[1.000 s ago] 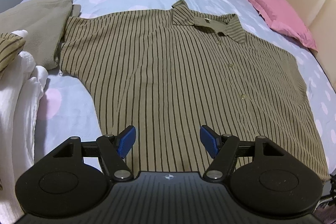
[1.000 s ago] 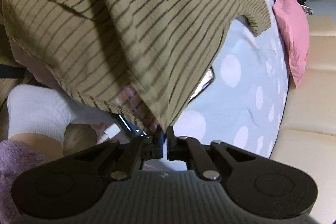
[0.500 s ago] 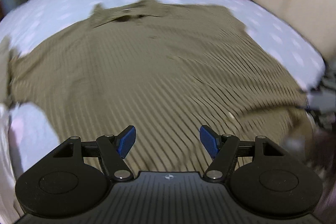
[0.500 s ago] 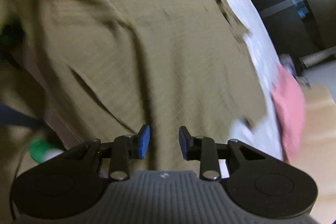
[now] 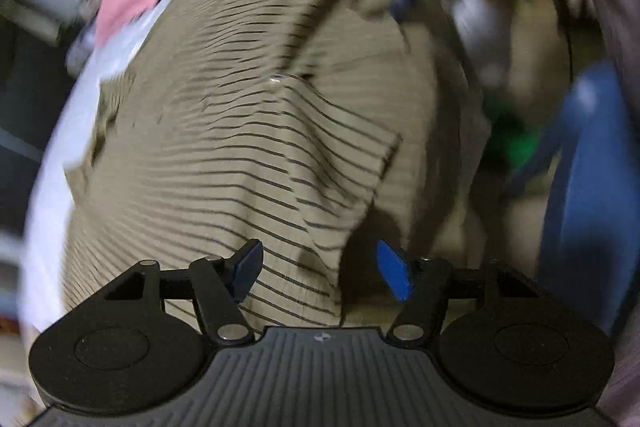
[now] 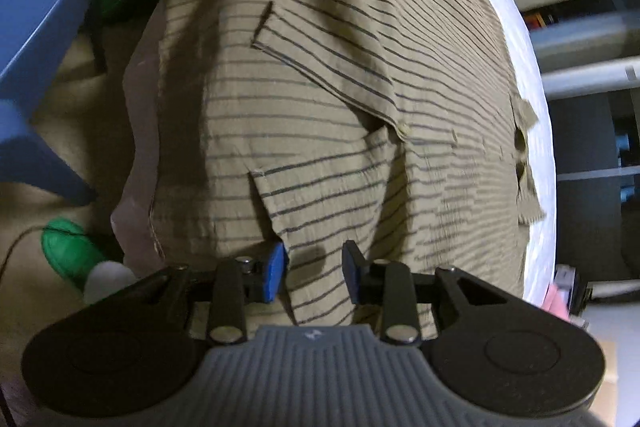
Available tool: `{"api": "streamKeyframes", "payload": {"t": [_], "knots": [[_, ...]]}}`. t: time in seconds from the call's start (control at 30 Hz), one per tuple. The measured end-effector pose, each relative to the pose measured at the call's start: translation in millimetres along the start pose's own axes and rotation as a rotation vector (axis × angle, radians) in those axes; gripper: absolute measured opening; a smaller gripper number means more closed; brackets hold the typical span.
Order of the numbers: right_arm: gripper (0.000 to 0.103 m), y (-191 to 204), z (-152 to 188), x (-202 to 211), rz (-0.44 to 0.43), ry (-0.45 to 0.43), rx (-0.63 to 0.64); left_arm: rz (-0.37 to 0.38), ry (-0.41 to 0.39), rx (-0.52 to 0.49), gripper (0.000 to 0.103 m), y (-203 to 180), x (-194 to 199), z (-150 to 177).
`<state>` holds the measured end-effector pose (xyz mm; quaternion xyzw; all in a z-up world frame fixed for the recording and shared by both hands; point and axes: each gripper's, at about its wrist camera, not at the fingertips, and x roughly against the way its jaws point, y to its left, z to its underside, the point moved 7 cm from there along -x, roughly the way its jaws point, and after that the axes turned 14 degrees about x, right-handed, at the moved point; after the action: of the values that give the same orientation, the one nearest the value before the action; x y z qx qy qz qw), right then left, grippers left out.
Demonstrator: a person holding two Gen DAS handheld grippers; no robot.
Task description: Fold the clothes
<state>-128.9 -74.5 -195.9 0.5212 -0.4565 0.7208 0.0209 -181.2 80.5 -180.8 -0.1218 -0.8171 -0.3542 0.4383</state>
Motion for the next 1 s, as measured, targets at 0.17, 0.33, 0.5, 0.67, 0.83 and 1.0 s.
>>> {"api": "streamKeyframes", "payload": {"t": [0.17,0.33,0.5,0.67,0.83,1.0], "knots": [[0.035,7,-5,-6,0.019,-0.027,0.099,-0.097,-0.069,-0.151,0.046,-17,-12,-7],[0.027,6,-14,-9,0.039,-0.058,0.092,-0.098,-0.126,-0.149,0.023,-19,-21,-26],[0.002,-13,-15,-1,0.060,-0.093,-0.050,-0.032,-0.113,-0.036,0.002,-8,-22,-33],[0.002,-43,-14,30,0.076,-0.219,-0.234,0.115,-0.166,0.187,0.001,11,6,-43],[0.002,-42,-29,46,-0.052,-0.325,-0.298,0.208,-0.162,0.248,0.000,8,19,-46],[0.002,-19,-44,36,-0.186,-0.335,-0.272,0.252,-0.091,0.203,0.000,-5,7,-37]]}}
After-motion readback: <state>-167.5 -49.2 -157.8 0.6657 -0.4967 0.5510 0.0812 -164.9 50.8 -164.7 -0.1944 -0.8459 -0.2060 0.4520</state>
